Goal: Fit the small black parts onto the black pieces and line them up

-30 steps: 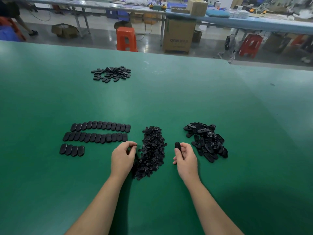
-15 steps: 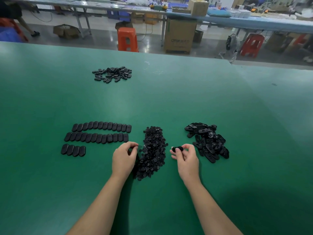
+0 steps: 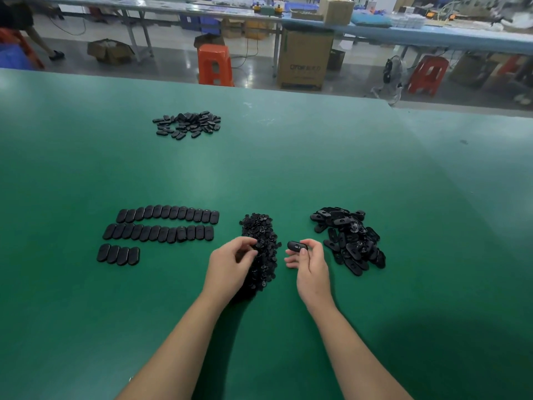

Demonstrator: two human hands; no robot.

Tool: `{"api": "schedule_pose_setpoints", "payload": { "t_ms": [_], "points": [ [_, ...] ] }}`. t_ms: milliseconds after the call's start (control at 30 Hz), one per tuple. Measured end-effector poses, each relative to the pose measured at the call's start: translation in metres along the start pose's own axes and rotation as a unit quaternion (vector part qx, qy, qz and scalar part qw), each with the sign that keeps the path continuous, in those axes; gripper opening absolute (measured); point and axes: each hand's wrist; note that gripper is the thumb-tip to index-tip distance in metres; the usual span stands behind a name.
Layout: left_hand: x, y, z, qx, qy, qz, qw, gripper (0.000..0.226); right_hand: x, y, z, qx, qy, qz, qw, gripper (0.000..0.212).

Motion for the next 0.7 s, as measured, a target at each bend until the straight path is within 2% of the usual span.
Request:
{"api": "schedule_pose_setpoints", "payload": {
  "t_ms": [133, 300, 700],
  "points": [
    [0.036, 0.002, 0.033, -0.008, 0.015, -0.006, 1.0, 0.019, 0.003, -0.001, 0.001, -0.001, 0.012, -0.003, 1.0, 0.022],
    [0.053, 0.005, 0.059, -0.044, -0.048, -0.039, 0.997, 0.01, 0.004, -0.001, -0.002, -0.008, 0.055, -0.012, 0.998, 0.029],
    [0.061, 0.004, 0.064, -0.033, -0.056, -0.058, 0.996, 0.013, 0.003, -0.003, -0.005, -0.013, 0.053, -0.002, 0.999, 0.022]
  ]
}}
Point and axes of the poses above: each hand's wrist, its own y-axis away from the middle knuckle, its own z-axis out of the palm, x = y × z, and after that the axes turned 10 degrees about x, right-handed
